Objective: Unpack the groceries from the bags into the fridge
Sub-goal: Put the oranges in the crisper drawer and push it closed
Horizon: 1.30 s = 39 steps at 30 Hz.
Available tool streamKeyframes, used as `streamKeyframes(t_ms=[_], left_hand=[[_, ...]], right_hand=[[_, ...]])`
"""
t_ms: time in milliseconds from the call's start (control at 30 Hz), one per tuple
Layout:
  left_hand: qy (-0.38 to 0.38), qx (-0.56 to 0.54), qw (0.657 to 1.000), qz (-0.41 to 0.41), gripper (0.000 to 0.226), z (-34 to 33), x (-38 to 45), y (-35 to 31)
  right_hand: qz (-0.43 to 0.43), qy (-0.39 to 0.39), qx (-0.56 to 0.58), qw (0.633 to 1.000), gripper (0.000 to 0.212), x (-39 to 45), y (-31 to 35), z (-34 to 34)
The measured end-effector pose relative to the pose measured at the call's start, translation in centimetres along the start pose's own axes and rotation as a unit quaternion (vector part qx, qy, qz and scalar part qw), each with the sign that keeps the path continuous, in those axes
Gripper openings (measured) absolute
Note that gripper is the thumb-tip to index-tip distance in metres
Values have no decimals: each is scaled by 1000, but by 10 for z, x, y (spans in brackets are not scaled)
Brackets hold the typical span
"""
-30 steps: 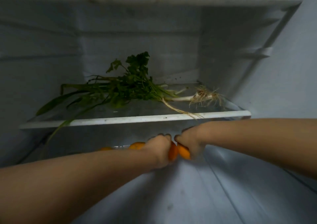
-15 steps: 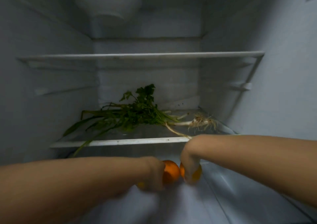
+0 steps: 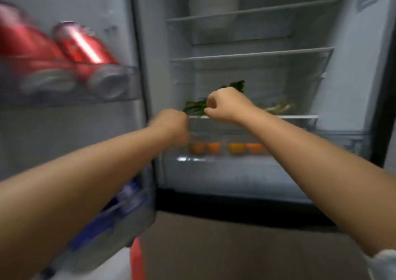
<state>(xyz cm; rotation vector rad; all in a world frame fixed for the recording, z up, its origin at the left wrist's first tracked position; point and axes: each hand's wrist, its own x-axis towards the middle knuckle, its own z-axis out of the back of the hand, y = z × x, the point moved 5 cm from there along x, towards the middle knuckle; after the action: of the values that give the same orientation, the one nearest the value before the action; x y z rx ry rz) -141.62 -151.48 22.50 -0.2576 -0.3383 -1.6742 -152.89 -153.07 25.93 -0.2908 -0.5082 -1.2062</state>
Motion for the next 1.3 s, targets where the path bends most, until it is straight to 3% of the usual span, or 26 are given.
streamKeyframes(t_ms=[67, 267, 400, 533, 767, 1000, 1133, 1300], left_hand=[[-16, -16, 1000, 17, 31, 6, -60, 26], [-165, 112, 977, 76, 24, 34, -228, 126], [-63, 93, 974, 194, 35, 17, -300, 201], [-27, 111, 954, 276, 36, 7, -353, 278], [74, 126, 895, 422, 30, -43, -457, 461], [183, 103, 852, 480, 29, -98, -542, 627], [218, 73, 842, 487, 30, -139, -573, 703], [313, 16, 819, 480, 33, -216, -608, 789]], right_hand=[[30, -31, 40, 998, 26, -31, 44, -1], [143, -78, 171, 972, 26, -114, 183, -6], [212, -81, 233, 946, 30, -144, 290, -27], [304, -3, 228, 925, 27, -164, 415, -70], [331, 117, 222, 910, 32, -156, 595, -171], [338, 245, 249, 874, 33, -161, 762, -270], [351, 304, 224, 857, 30, -171, 830, -328], [338, 379, 183, 842, 32, -178, 898, -410]])
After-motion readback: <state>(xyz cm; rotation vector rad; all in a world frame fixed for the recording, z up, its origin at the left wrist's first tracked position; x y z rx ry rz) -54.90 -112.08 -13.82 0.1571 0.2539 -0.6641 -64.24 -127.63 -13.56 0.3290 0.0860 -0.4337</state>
